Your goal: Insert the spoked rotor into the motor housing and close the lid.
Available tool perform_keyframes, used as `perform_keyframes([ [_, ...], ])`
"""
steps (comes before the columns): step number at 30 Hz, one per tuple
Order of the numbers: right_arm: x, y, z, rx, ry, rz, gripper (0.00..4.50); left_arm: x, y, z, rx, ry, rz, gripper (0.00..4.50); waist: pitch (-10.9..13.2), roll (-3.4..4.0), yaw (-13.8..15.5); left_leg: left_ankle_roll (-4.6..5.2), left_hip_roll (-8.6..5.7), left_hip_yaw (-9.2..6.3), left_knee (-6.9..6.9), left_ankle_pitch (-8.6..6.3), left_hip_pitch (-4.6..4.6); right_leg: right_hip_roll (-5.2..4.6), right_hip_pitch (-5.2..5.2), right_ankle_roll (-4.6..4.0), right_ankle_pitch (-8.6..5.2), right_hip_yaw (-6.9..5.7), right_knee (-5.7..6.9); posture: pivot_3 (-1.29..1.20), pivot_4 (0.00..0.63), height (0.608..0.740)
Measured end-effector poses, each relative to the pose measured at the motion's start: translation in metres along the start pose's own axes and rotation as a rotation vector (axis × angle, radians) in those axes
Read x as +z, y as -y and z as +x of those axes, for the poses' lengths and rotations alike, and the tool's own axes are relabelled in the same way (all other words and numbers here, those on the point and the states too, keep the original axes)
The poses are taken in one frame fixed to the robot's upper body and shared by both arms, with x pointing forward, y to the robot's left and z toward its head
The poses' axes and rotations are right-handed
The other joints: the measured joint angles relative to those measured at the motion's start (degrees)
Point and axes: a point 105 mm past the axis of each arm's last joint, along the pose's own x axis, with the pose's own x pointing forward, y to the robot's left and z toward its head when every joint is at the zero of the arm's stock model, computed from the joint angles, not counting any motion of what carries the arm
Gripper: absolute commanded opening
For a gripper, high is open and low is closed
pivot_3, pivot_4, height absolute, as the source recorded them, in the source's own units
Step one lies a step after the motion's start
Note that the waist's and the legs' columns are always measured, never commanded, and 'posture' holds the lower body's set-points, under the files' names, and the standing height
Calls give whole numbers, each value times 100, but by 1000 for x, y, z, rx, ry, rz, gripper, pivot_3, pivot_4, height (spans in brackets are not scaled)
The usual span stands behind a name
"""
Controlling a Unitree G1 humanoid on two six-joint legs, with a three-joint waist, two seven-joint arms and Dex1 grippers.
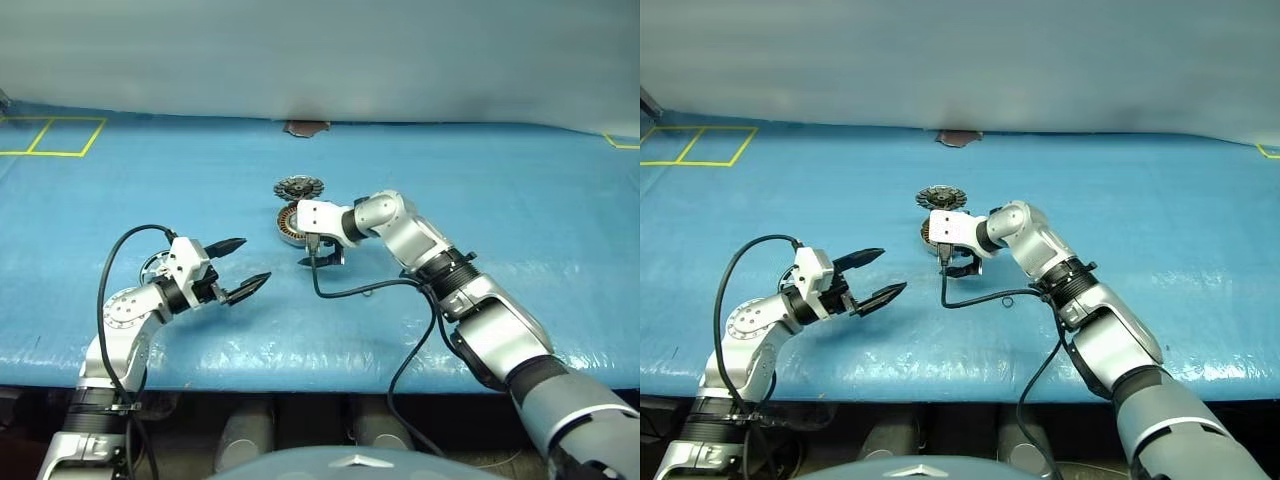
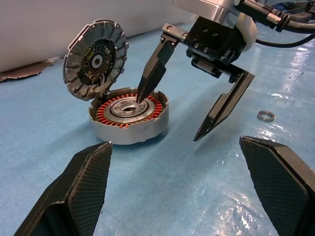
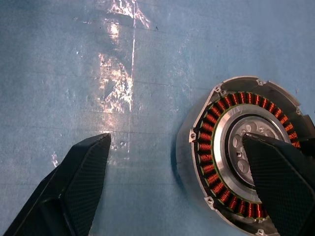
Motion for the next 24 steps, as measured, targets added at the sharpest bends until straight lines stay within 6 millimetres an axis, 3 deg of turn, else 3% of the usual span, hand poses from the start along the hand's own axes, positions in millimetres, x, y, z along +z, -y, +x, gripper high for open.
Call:
perform_keyframes([
  [24,-3,8,17,60,-50,-19,4481,0,6,-1,18,4,-5,4500,2,4,-104,-25,4,-5,2,17,19,8,-11,-14,-35,5,68,0,150,740],
])
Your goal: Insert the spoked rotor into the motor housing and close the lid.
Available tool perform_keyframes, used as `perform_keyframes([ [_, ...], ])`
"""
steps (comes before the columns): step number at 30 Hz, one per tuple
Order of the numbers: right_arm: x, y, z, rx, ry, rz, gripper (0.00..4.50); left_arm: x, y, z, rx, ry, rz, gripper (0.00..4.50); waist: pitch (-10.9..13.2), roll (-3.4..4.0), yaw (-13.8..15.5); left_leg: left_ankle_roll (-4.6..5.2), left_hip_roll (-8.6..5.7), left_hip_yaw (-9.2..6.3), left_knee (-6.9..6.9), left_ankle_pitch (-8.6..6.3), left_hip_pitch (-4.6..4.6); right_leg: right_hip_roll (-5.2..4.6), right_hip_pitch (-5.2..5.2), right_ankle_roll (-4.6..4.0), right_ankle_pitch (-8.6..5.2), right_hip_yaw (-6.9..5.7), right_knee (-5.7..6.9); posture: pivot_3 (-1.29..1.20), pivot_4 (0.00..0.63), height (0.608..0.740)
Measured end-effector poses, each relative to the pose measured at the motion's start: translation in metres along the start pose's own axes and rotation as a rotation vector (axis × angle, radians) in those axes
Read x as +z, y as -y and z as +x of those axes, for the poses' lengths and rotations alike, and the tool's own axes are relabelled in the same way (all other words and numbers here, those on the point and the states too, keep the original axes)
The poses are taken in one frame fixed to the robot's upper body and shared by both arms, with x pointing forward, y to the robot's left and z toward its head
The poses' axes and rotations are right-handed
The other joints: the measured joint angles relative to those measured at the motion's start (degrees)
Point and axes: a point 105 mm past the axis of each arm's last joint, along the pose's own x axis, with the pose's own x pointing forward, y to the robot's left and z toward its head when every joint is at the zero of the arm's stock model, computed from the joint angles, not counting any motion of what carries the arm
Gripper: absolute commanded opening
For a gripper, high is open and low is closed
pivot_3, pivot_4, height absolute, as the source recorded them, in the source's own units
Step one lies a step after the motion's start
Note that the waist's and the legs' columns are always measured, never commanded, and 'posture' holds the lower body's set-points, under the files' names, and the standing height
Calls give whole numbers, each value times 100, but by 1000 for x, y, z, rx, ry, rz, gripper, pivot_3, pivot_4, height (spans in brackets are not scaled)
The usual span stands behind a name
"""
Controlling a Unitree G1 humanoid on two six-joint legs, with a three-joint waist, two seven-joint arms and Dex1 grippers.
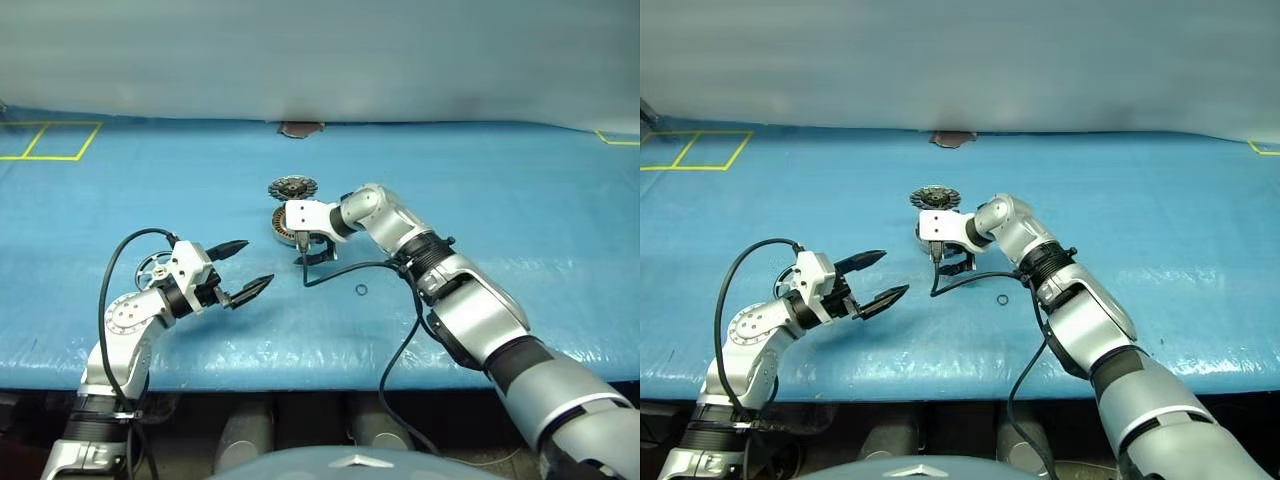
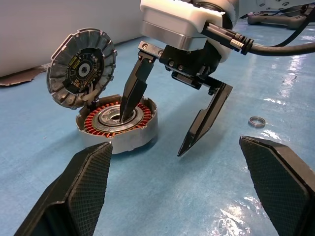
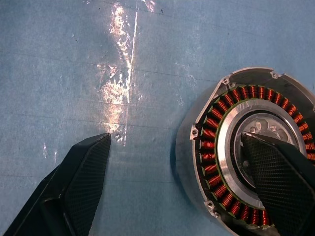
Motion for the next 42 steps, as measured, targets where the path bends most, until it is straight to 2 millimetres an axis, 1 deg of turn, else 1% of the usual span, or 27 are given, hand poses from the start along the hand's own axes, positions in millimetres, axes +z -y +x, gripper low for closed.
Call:
perform_keyframes([
  [5,0,1,-1,1,-2,-4,4481,-4,2,-2,9,-13,-16,4500,1,1,-3,-1,0,-2,0,2,-2,0,-1,1,1,0,1,0,150,740],
  [9,1,5,-6,-15,6,-9,4481,-5,2,-3,11,-17,-20,4500,2,3,-5,-2,0,-2,-3,2,-3,0,-4,1,3,0,0,0,150,740],
  [15,9,14,-11,-56,22,-27,4481,-5,2,-3,14,-17,-20,4500,3,5,-13,-2,0,-3,-11,2,-4,0,-8,1,4,0,0,0,150,740],
  [18,10,15,-10,-64,27,-20,4481,-5,2,-3,15,-18,-20,4500,4,5,-14,-2,0,-3,-11,1,-4,0,-8,0,4,0,0,0,150,740],
  [30,-4,10,2,-62,2,50,4481,-6,0,-3,30,-19,-21,4500,5,7,-29,-2,0,-3,-12,1,-6,1,-9,0,4,0,-1,0,150,740],
  [40,-5,7,5,-54,3,45,4481,-6,0,-3,33,-23,-20,4500,5,8,-32,-2,0,-4,-12,1,-2,1,-6,1,3,0,0,0,150,740],
  [42,-6,6,6,-57,4,49,4092,-7,0,-3,35,-24,-20,4500,5,8,-32,-2,0,-4,-12,1,0,2,-4,-1,1,0,0,0,150,740],
])
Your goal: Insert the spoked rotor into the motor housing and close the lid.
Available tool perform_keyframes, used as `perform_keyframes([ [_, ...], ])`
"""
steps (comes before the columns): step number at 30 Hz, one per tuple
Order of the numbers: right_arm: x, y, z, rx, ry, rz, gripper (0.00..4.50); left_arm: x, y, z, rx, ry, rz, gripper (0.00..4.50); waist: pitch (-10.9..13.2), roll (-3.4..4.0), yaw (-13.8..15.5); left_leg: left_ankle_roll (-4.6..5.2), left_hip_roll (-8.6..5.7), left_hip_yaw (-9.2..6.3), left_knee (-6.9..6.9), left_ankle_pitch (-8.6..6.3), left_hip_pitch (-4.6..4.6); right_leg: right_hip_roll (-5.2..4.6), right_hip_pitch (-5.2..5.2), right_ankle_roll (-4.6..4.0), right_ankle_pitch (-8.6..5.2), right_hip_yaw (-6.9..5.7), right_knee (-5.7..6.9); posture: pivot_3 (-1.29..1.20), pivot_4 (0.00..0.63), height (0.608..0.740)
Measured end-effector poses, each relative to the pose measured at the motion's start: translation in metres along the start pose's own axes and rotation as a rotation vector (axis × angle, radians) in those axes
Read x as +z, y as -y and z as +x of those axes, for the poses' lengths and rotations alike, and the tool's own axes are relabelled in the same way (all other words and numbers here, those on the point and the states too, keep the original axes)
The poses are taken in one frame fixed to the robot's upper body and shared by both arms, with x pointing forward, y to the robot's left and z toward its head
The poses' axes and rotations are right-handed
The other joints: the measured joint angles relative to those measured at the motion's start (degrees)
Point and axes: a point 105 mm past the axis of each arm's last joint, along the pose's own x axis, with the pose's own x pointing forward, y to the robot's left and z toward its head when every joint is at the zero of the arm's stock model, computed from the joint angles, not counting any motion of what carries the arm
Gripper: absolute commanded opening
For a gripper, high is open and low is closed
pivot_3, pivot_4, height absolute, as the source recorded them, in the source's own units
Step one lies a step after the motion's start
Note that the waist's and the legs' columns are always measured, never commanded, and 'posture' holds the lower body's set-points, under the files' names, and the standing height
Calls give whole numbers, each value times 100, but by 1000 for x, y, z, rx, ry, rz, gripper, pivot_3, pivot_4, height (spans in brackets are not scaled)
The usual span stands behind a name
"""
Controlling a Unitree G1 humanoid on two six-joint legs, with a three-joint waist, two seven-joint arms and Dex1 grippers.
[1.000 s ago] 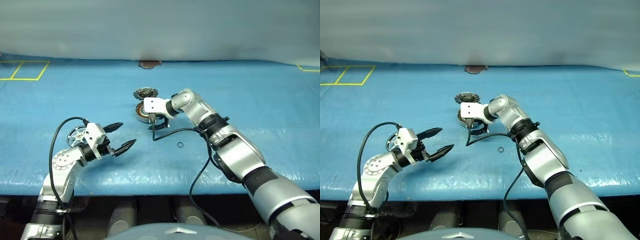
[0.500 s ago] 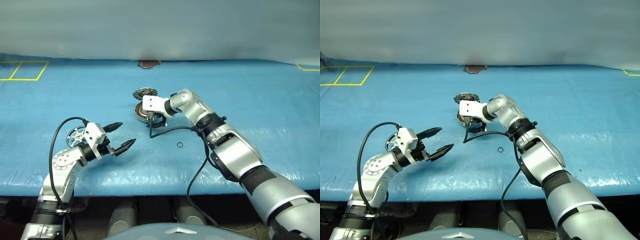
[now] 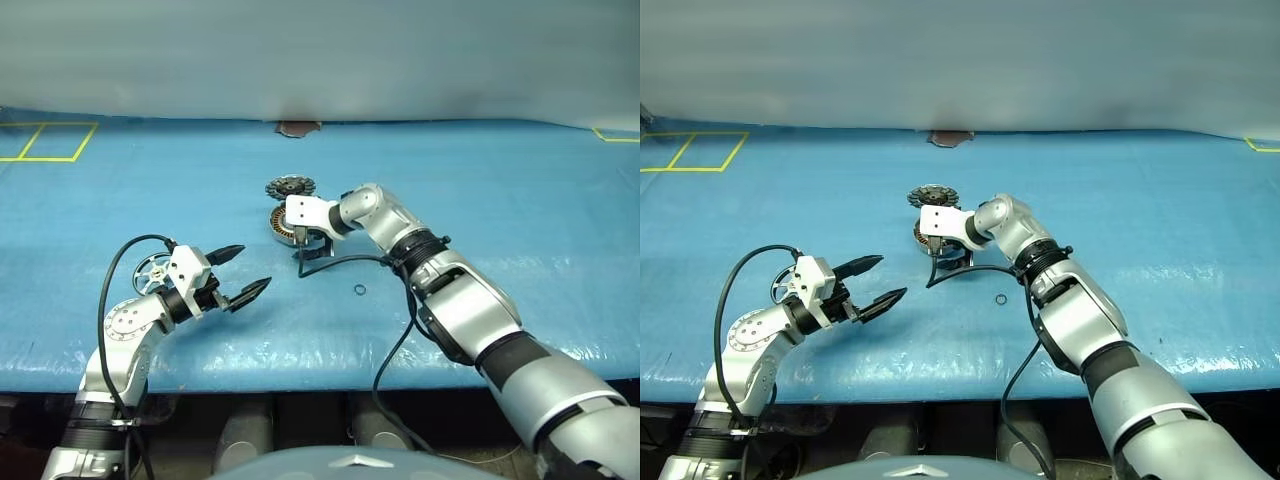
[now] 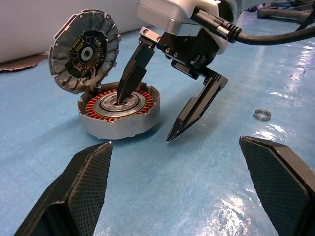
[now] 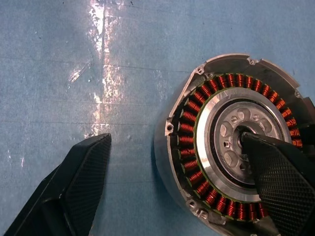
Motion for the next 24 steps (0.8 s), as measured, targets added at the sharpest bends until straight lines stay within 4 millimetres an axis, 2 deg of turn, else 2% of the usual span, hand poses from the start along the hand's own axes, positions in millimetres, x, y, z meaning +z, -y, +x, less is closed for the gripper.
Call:
perform_keyframes([
  [1,0,0,0,-3,3,3,3928,0,0,0,1,-1,1,4500,0,0,-1,0,0,0,1,0,2,0,2,0,-1,0,0,0,150,740],
  [4,1,1,1,-17,8,8,3003,0,0,0,2,-2,1,4500,0,0,3,0,0,0,3,0,5,0,6,-6,-6,0,1,0,150,740],
  [13,-1,4,0,-39,14,25,3003,2,1,0,-1,1,10,4500,0,0,5,0,0,-1,4,0,4,0,7,-9,-8,0,0,0,150,740],
  [16,0,3,0,-32,19,30,2124,6,1,2,-6,12,26,4500,-1,0,12,0,0,-2,5,0,5,0,10,-9,-8,0,-2,0,150,740],
  [17,1,3,0,-25,24,31,2032,6,1,2,-6,12,26,4500,-2,-1,7,0,0,-1,4,0,9,0,13,-9,-8,0,-1,0,150,740],
  [24,2,2,-2,-21,27,31,2029,7,1,2,-8,11,30,4500,-2,0,2,-1,0,-2,5,1,11,1,12,-17,-13,0,1,0,150,740],
])
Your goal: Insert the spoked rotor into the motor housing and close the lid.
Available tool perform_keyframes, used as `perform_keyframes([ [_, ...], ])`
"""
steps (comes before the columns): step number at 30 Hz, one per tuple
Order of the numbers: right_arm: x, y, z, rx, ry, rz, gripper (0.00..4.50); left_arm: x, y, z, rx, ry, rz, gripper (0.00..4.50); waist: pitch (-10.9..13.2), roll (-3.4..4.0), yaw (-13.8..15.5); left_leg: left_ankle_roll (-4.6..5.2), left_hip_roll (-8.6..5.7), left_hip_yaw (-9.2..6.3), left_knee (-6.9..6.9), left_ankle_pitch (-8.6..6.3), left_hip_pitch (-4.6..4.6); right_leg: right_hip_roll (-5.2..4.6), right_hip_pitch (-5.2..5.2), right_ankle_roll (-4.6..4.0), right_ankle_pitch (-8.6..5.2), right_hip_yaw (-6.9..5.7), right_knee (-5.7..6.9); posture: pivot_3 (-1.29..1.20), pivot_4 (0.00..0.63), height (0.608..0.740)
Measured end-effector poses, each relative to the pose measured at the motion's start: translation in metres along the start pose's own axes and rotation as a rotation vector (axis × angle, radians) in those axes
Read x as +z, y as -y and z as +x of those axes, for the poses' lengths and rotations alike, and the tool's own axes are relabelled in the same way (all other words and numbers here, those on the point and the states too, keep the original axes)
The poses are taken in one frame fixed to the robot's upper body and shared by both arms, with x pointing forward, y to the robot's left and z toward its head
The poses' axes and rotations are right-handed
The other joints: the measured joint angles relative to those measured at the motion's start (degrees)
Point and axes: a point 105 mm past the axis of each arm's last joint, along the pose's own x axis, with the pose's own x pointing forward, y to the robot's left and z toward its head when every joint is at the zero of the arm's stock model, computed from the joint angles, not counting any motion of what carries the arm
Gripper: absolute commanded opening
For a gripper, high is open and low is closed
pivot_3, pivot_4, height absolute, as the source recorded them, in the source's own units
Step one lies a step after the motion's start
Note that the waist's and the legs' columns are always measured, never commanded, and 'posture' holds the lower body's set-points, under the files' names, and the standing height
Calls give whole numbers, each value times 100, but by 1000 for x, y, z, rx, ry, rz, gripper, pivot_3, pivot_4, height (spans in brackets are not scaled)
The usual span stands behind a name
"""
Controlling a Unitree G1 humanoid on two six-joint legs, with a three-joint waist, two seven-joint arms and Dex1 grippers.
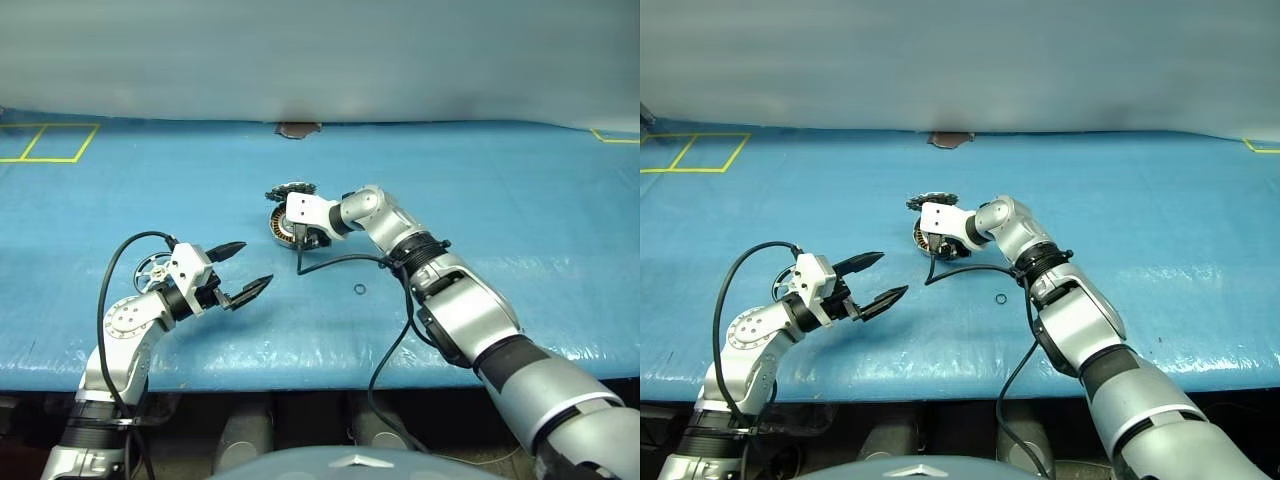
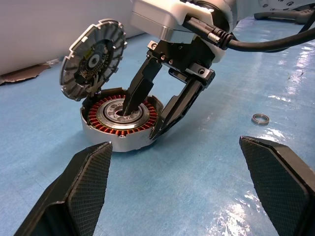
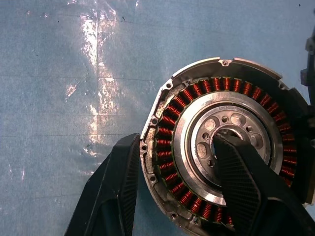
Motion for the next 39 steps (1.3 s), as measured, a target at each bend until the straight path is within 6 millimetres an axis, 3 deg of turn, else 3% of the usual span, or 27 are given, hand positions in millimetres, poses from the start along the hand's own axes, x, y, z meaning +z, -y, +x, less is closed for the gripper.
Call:
perform_keyframes([
  [12,8,-7,-8,8,-12,-15,2029,1,-7,-9,4,-31,27,4500,1,1,4,-1,0,-6,-13,-1,-17,0,-19,15,9,-3,-2,0,150,740],
  [22,26,-39,-9,66,-10,-10,2029,-2,-12,-21,27,-60,35,4500,2,1,6,-3,1,-7,-21,-2,-31,0,-38,15,7,-6,-3,0,150,740],
  [39,49,-57,1,55,28,159,2029,-7,-13,-25,48,-72,22,4500,4,-1,6,-4,3,-6,-21,-1,-49,-1,-62,15,8,-6,0,0,150,740],
])
